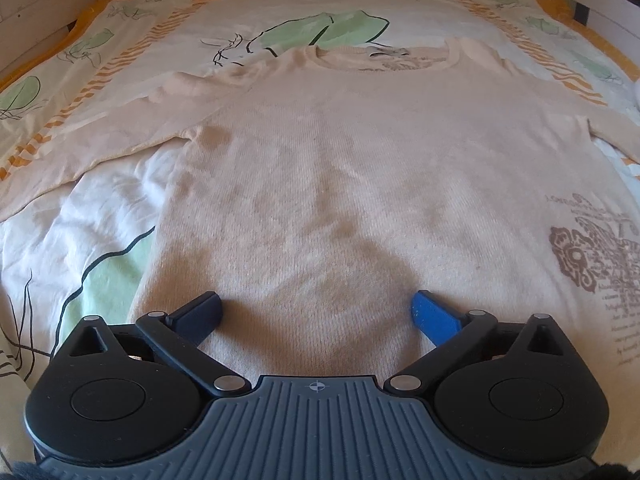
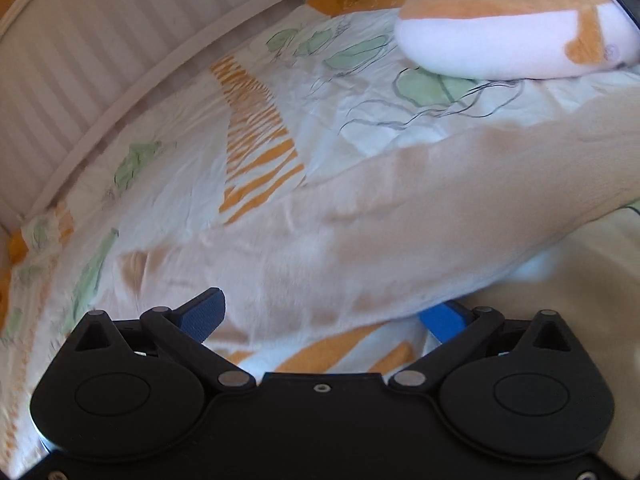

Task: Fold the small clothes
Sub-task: 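Move the right gripper to a sweater sleeve and grasp its cuff, then carry the sleeve across the sweater body with the right gripper and release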

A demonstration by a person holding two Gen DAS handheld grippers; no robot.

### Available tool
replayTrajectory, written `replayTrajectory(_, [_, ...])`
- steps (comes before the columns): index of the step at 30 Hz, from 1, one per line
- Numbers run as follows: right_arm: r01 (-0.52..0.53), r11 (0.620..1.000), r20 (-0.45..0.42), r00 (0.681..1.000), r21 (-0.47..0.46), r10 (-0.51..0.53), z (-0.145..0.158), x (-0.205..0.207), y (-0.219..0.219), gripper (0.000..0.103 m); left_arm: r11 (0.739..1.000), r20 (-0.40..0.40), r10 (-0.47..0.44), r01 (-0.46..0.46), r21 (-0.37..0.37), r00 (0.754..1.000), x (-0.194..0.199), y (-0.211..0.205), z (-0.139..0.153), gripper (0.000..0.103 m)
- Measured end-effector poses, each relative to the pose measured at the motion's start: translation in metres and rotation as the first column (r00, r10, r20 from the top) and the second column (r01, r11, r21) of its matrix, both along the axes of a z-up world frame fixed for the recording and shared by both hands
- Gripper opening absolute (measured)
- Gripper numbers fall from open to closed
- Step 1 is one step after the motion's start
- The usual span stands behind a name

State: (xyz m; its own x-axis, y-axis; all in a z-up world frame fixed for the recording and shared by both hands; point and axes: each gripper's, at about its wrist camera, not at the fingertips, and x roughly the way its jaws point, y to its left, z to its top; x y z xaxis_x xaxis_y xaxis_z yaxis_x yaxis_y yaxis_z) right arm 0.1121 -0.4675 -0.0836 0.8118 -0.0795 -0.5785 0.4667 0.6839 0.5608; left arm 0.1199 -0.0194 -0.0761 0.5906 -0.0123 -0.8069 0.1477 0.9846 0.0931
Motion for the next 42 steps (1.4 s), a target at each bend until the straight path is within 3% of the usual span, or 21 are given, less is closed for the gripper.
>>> replayTrajectory(3, [0.072, 0.996, 0.024, 0.997, 0.044, -0.073, 0.002, -0.009, -0.017, 0.101, 1.000, 0.005, -0.003, 0.003, -0.004, 1.000, 0.000, 0.001, 0.000, 0.103])
replayTrajectory(11, [0.186, 0.980, 0.022, 0.982, 0.069, -0.188, 0.008, -0.011, -0.041, 0.078, 1.000, 0.011, -0.016, 0.016, -0.014, 1.000, -0.001, 0.003, -0.001, 0.103])
replayTrajectory(14, [0.219, 0.976, -0.003, 0.976, 0.021, -0.219, 0.010, -0.008, -0.046, 0.048, 1.000, 0.018, -0.019, 0.019, -0.017, 1.000, -0.002, 0.003, -0.001, 0.103])
replayTrajectory(15, [0.227, 0.974, -0.024, 0.974, -0.009, -0.227, 0.012, -0.006, -0.047, 0.016, 1.000, 0.020, -0.021, 0.021, -0.019, 1.000, -0.002, 0.004, -0.001, 0.103])
replayTrajectory(16, [0.223, 0.974, -0.039, 0.974, -0.048, -0.225, 0.017, -0.003, -0.047, 0.014, 0.999, 0.020, -0.022, 0.023, -0.022, 1.000, -0.002, 0.004, -0.001, 0.103])
replayTrajectory(19, [0.141, 0.969, -0.019, 0.989, -0.205, -0.148, 0.047, 0.008, -0.029, 0.014, 0.999, 0.020, -0.030, 0.030, -0.030, 0.999, -0.001, 0.005, -0.001, 0.103])
replayTrajectory(21, [0.046, 0.945, 0.005, 0.999, -0.324, -0.047, 0.074, 0.020, -0.003, 0.014, 0.999, 0.023, -0.035, 0.036, -0.034, 0.999, -0.001, 0.006, 0.000, 0.103])
replayTrajectory(24, [-0.149, 0.851, 0.012, 0.984, -0.504, 0.179, 0.105, 0.043, 0.061, 0.014, 0.999, 0.031, -0.036, 0.037, -0.038, 0.999, -0.001, 0.006, -0.001, 0.103])
replayTrajectory(26, [-0.289, 0.764, -0.017, 0.939, -0.577, 0.343, 0.114, 0.058, 0.110, 0.014, 0.998, 0.034, -0.035, 0.036, -0.042, 0.999, -0.001, 0.007, -0.001, 0.103])
replayTrajectory(28, [-0.412, 0.692, -0.062, 0.880, -0.593, 0.471, 0.110, 0.072, 0.157, 0.014, 0.998, 0.035, -0.033, 0.034, -0.047, 0.999, -0.001, 0.007, -0.001, 0.103])
replayTrajectory(32, [-0.603, 0.562, -0.183, 0.757, -0.566, 0.628, 0.067, 0.095, 0.231, 0.014, 0.998, 0.032, -0.031, 0.033, -0.057, 0.999, -0.001, 0.009, 0.000, 0.103])
replayTrajectory(33, [-0.639, 0.536, -0.215, 0.730, -0.551, 0.649, 0.054, 0.097, 0.242, 0.015, 0.998, 0.031, -0.031, 0.033, -0.060, 0.999, 0.000, 0.010, 0.000, 0.103])
replayTrajectory(35, [-0.689, 0.523, -0.236, 0.691, -0.502, 0.684, 0.034, 0.097, 0.253, 0.016, 0.997, 0.031, -0.032, 0.034, -0.067, 0.999, 0.000, 0.011, 0.001, 0.103])
replayTrajectory(36, [-0.706, 0.522, -0.232, 0.675, -0.478, 0.701, 0.031, 0.094, 0.255, 0.025, 0.997, 0.032, -0.033, 0.035, -0.070, 0.999, 0.000, 0.011, 0.001, 0.103])
replayTrajectory(37, [-0.716, 0.521, -0.216, 0.662, -0.464, 0.718, 0.031, 0.089, 0.256, 0.046, 0.997, 0.033, -0.035, 0.037, -0.072, 0.999, 0.000, 0.012, 0.001, 0.103])
replayTrajectory(39, [-0.727, 0.508, -0.162, 0.633, -0.462, 0.757, 0.037, 0.074, 0.250, 0.071, 0.997, 0.034, -0.039, 0.042, -0.072, 0.999, 0.000, 0.013, 0.000, 0.103])
replayTrajectory(42, [-0.714, 0.495, -0.116, 0.619, -0.495, 0.777, 0.053, 0.060, 0.233, 0.072, 0.997, 0.028, -0.047, 0.049, -0.067, 0.999, 0.001, 0.013, 0.002, 0.102])
